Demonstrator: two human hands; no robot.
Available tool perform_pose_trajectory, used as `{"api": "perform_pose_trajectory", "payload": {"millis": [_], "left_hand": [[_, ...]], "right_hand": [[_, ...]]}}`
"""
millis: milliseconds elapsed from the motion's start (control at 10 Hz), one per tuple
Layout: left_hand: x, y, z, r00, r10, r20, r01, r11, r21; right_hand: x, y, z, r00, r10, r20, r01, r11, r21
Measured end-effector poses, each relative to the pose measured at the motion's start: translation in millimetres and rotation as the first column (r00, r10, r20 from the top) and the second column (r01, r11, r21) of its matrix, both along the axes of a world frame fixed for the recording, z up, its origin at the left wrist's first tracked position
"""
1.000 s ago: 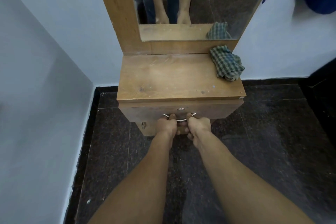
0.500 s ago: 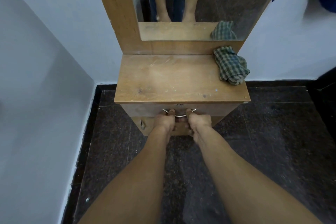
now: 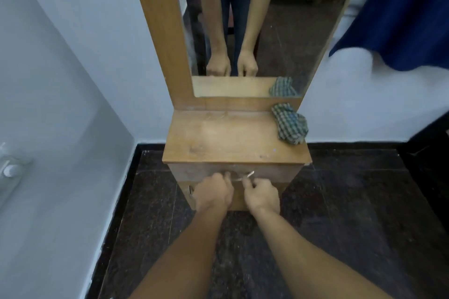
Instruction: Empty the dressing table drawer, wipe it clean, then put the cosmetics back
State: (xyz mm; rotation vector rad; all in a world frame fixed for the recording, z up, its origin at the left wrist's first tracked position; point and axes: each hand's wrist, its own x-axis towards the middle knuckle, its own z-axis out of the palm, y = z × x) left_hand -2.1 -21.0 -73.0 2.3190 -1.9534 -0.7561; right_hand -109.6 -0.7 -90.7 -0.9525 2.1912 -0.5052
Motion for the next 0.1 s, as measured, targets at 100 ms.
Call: {"api": "perform_pose_trajectory", "payload": {"millis": [100], "left_hand": [[-6.4, 11.6, 39.1, 0.985, -0.157, 0.074, 0.169, 0.965, -0.2]], "right_hand": [[3.1, 17.7, 47.2, 0.98, 0.171, -0.105, -0.178, 0.982, -0.065]]}}
